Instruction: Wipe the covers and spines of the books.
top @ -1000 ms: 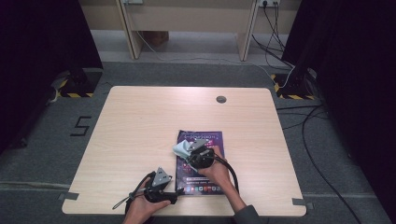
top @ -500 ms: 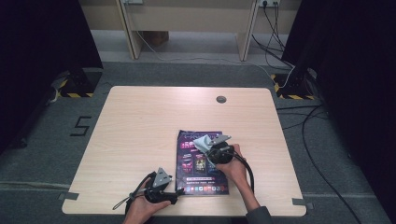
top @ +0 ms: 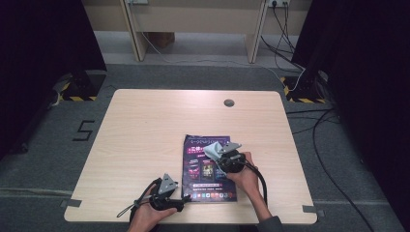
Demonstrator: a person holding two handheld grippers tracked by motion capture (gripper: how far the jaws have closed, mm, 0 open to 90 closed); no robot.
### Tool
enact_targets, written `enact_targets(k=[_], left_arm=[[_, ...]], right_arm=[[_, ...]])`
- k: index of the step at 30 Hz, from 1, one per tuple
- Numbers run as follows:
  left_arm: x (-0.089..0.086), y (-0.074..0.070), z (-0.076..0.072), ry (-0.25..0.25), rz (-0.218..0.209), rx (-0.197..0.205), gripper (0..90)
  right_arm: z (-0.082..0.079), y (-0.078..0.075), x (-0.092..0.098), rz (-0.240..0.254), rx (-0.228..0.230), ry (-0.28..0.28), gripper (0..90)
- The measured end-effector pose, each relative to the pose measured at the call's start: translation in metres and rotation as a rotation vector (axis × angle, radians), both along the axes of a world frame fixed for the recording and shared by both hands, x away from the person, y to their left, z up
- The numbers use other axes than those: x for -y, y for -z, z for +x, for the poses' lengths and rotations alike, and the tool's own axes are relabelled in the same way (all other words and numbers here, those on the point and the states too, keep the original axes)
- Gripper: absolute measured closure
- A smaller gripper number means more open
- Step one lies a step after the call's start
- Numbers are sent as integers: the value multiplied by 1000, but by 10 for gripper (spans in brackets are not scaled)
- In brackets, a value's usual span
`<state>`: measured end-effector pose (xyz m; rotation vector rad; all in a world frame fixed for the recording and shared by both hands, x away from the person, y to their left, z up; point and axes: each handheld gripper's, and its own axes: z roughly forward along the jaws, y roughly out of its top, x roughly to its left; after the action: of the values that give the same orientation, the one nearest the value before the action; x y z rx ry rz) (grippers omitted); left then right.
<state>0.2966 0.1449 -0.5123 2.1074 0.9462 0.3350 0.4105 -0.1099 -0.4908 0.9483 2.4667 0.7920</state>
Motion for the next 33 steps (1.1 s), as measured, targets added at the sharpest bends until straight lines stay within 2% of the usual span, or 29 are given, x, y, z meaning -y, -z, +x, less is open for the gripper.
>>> enact_targets(k=[6,14,17,27,33], left_arm=[[-1,0,1,-2,-7,-10,309],[0,0,0,-4,2,2,307],[1,0,-1,-7,11,12,306],[1,0,-1,-3,16,16,304],[1,0,0,-3,8,10,302]], right_arm=[[-1,2,-15,32,-8,-32,718],[-4,2,-45,34,-8,-99,717],[-5,3,-50,30,-2,-117,717],[-3,3,-47,47,-17,-127,706],[0,2,-39,30,-8,-99,706]])
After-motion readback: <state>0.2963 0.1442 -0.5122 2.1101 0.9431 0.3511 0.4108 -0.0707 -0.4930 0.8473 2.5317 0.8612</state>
